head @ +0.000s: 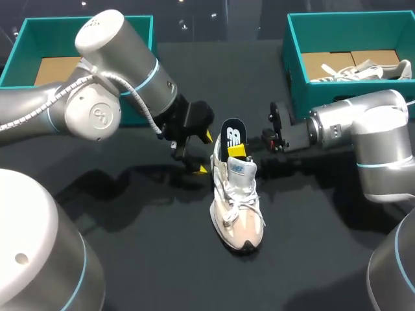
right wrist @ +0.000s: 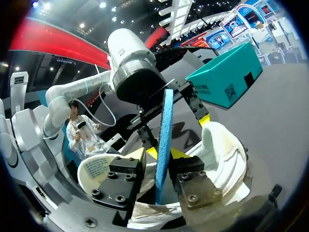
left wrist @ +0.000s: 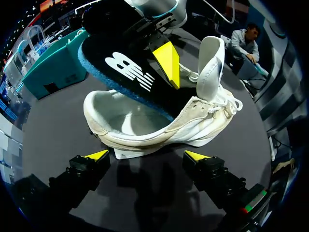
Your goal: Take the shoe out of the shoebox, open the shoe tongue, remove and reinsert the insole, then place the shoe into the shoebox
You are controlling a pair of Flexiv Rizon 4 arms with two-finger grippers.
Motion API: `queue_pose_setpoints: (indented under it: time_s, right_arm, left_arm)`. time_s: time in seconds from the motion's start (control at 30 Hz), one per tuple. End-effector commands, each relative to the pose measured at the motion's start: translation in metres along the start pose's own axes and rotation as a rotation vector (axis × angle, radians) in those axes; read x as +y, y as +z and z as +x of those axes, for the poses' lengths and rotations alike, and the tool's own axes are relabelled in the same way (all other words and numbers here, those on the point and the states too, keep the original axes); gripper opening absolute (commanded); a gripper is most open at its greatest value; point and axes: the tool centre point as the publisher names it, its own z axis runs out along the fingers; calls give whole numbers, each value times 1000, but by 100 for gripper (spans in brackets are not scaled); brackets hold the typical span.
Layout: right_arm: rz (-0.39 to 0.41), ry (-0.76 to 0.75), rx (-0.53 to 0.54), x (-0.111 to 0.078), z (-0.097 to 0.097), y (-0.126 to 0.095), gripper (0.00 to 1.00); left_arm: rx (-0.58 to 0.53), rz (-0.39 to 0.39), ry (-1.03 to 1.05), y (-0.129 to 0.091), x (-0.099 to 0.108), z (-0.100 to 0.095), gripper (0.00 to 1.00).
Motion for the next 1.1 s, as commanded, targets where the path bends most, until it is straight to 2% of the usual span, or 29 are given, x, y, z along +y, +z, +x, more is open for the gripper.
queue_pose_setpoints:
  time_s: [0.03,0.13,0.2,0.37,0.6,0.77,0.87,0.9,0.93,1.0,1.03,1.1]
  right_arm:
    - [19,-9,-4,10,-5,-4,33]
    - [20,-10,-6,13,-12,-5,25]
    - [19,3,-1,12,-16,-4,0]
    - [16,55,20,0,-22,-1,0]
    - [20,145,45,-26,-9,1,0]
    - [46,169,47,-32,5,1,0]
    - [49,158,46,-29,9,1,0]
    - [46,146,45,-26,10,2,0]
    - [44,134,44,-23,10,2,21]
    - [46,106,45,-15,11,2,38]
    - [47,96,44,-12,10,2,42]
    - [49,77,49,-5,9,1,42]
  left_arm:
    - [0,0,1,1,0,0,100]
    - [0,0,1,1,0,0,100]
    - [0,0,1,1,0,0,100]
    - [0,0,1,1,0,0,100]
    - [0,0,1,1,0,0,100]
    - [0,0,1,1,0,0,100]
    - [0,0,1,1,0,0,100]
    - [0,0,1,1,0,0,100]
    - [0,0,1,1,0,0,100]
    - [0,0,1,1,0,0,100]
    - [0,0,1,1,0,0,100]
    - [0,0,1,1,0,0,100]
